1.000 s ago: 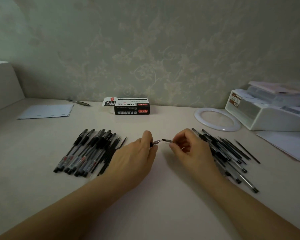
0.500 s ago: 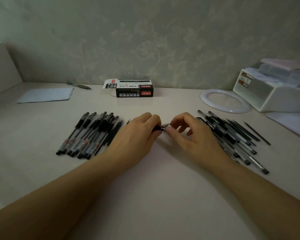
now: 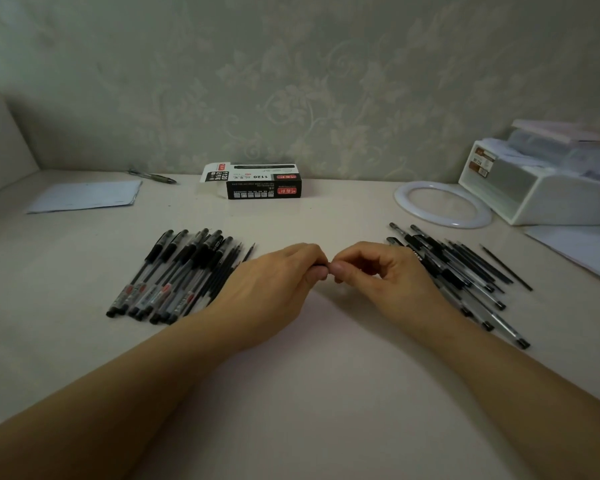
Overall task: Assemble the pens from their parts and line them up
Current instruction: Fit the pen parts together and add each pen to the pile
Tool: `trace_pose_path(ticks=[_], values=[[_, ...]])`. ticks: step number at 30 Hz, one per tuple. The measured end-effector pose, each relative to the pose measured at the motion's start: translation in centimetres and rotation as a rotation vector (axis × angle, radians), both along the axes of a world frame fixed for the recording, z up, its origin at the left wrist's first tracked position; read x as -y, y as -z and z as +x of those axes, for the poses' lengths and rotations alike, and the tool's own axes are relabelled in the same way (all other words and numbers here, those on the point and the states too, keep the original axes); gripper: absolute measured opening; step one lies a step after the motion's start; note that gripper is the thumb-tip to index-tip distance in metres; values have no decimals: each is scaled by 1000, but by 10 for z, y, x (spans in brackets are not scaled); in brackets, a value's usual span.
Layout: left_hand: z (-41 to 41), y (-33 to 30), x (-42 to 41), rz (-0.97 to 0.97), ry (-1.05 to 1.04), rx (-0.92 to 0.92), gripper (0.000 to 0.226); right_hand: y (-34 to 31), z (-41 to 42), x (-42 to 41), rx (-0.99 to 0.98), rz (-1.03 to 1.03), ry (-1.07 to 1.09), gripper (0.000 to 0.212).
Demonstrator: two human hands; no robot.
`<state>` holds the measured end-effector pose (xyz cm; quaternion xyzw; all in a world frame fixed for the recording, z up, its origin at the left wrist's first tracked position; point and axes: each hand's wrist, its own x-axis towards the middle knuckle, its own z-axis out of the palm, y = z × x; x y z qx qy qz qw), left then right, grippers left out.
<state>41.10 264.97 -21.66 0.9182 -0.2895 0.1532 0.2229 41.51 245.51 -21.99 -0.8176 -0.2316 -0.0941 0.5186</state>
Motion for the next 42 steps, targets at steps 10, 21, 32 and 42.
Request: trace_pose_path(ticks=[10,21,32,42], values=[[-4,1,3,-11,7,22,14,1,0,-1,-45,9,53,19],[-2,2,4,-52,22,36,19,0,-1,-2,-37,5,48,20],[-1,3,3,-77,19,49,18,1,0,-1,-42,-9,55,21],[-1,3,3,-78,-50,87,15,-1,3,-1,-61,194,159,6]])
